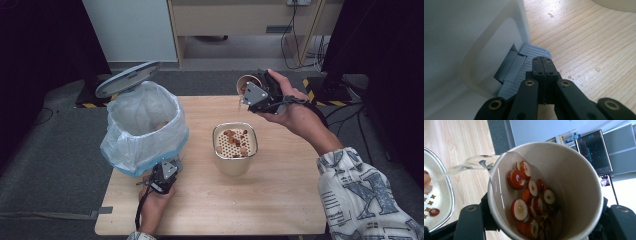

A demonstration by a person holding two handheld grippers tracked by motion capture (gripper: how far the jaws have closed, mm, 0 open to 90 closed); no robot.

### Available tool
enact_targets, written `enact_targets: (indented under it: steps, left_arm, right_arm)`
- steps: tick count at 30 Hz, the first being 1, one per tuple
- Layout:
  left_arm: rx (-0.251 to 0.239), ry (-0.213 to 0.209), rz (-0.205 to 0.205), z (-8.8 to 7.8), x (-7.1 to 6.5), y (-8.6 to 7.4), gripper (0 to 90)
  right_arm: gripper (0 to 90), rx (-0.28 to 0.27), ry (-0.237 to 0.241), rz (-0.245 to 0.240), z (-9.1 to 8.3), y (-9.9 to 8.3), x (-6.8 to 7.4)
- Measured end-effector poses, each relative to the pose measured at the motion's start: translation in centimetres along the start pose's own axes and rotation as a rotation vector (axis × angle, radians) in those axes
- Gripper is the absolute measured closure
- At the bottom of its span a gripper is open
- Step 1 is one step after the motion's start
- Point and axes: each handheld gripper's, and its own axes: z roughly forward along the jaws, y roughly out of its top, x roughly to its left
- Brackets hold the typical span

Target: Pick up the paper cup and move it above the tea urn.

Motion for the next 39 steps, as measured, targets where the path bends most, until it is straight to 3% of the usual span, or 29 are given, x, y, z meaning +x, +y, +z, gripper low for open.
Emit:
enact_targets:
  steps: [12,23,32,39]
  left_arm:
    - [0.000,0.000,0.001,0.00,-0.01,0.01,89.4]
    - [0.000,0.000,-0.002,0.01,0.00,0.01,89.4]
    - [-0.001,0.000,-0.001,0.02,0.00,0.01,89.4]
    - [-0.001,0.000,-0.003,0.02,0.01,0.00,89.4]
  right_arm:
    - [32.8,-0.001,-0.008,-0.012,-0.16,0.15,-0.07]
    - [32.8,0.016,-0.016,-0.072,-0.42,0.34,-0.01]
    - [32.8,0.011,-0.021,-0.059,-0.64,0.39,-0.34]
    - [32.8,0.012,-0.022,-0.081,-0.57,0.63,-0.21]
